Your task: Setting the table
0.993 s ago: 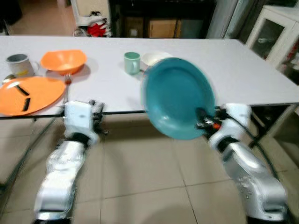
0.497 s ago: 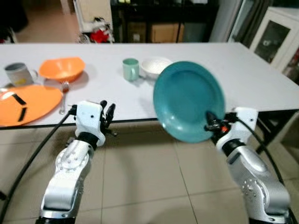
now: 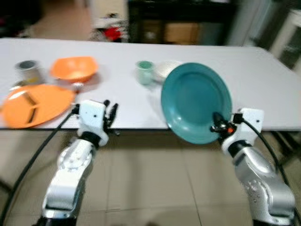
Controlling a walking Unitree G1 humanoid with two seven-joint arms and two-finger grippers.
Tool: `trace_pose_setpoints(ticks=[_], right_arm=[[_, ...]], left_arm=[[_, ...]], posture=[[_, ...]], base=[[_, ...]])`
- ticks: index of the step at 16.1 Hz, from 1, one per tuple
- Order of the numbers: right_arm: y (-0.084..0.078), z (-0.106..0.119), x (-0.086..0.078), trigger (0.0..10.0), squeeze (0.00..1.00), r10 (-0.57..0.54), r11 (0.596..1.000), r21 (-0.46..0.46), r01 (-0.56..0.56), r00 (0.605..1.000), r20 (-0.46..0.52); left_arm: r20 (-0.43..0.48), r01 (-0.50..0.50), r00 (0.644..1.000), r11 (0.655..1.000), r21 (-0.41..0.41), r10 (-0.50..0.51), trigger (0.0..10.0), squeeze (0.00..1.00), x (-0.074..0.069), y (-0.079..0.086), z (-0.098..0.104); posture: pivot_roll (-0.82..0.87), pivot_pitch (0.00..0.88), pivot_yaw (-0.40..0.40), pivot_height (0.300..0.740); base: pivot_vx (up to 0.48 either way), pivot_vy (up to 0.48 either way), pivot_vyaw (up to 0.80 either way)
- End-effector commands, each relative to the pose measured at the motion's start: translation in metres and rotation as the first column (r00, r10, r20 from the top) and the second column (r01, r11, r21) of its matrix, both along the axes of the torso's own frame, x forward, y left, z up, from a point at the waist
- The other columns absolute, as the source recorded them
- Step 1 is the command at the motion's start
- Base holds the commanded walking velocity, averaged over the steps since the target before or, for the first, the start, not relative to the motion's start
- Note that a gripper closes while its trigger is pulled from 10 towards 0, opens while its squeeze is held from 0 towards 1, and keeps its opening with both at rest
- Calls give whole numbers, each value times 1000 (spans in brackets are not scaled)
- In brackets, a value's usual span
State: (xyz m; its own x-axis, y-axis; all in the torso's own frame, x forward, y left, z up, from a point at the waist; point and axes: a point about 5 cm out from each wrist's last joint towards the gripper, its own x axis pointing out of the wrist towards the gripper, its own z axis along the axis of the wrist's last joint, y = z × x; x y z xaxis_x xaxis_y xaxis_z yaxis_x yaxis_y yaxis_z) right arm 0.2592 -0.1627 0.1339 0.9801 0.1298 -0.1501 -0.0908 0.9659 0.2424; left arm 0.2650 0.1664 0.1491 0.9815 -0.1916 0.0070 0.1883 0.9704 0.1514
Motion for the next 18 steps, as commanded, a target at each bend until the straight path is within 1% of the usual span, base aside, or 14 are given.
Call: trace_pose_setpoints(ticks=[1, 5, 7, 9, 10, 12, 14, 15, 16, 18], right_arm=[[7, 12, 2, 10000, 0, 36, 999, 16, -37, 998, 56], [9, 13, 2, 10000, 0, 47, 999, 20, -48, 997, 59], [9, 11, 1, 10000, 0, 49, 998, 29, -50, 998, 42], [11, 11, 0, 10000, 0, 61, 997, 42, -63, 997, 44], [13, 13, -1, 10000, 0, 84, 993, 74, -88, 995, 47], [17, 12, -2, 10000, 0, 118, 989, 85, -121, 992, 39], [25, 12, -6, 10000, 0, 175, 975, 134, -178, 984, 35], [29, 13, -9, 10000, 0, 220, 959, 173, -223, 975, 37], [30, 13, -9, 10000, 0, 233, 955, 182, -235, 972, 36], [33, 14, -12, 10000, 0, 292, 924, 250, -290, 956, 32]], left_arm=[[9, -2, 1000, 1000, 3, 2, 10000, 0, 0, 2, 3], [7, 6, 1000, 1000, 6, -6, 10000, 0, 0, 1, 3], [4, 14, 1000, 1000, 9, -14, 10000, 0, 0, 0, 3], [2, 19, 1000, 1000, 10, -19, 10000, 0, 1, -1, 3], [1, 24, 1000, 1000, 12, -24, 10000, 0, 1, -2, 2], [0, 25, 1000, 1000, 13, -26, 10000, 0, 1, -2, 2], [2, 25, 1000, 1000, 14, -25, 10000, 0, 1, -2, 2], [3, 23, 1000, 1000, 16, -23, 10000, 0, 1, -2, 2], [4, 22, 1000, 1000, 17, -22, 10000, 0, 0, -1, 2], [5, 23, 1000, 1000, 20, -23, 10000, 0, 0, -1, 2]], posture=[[119, 0, -29, 740], [116, 0, -23, 740], [115, 0, -20, 740], [114, 0, -18, 740], [113, 0, -18, 740], [114, 0, -19, 740], [118, 0, -24, 740], [119, 0, -25, 740], [120, 0, -26, 740], [124, 0, -28, 740]], base=[[356, 0, 0], [355, 0, 0], [356, 0, 0], [356, 0, -772], [356, 0, 0], [358, 0, 0], [362, 0, 0], [360, 0, 0], [356, 0, 0], [354, 0, 0]])
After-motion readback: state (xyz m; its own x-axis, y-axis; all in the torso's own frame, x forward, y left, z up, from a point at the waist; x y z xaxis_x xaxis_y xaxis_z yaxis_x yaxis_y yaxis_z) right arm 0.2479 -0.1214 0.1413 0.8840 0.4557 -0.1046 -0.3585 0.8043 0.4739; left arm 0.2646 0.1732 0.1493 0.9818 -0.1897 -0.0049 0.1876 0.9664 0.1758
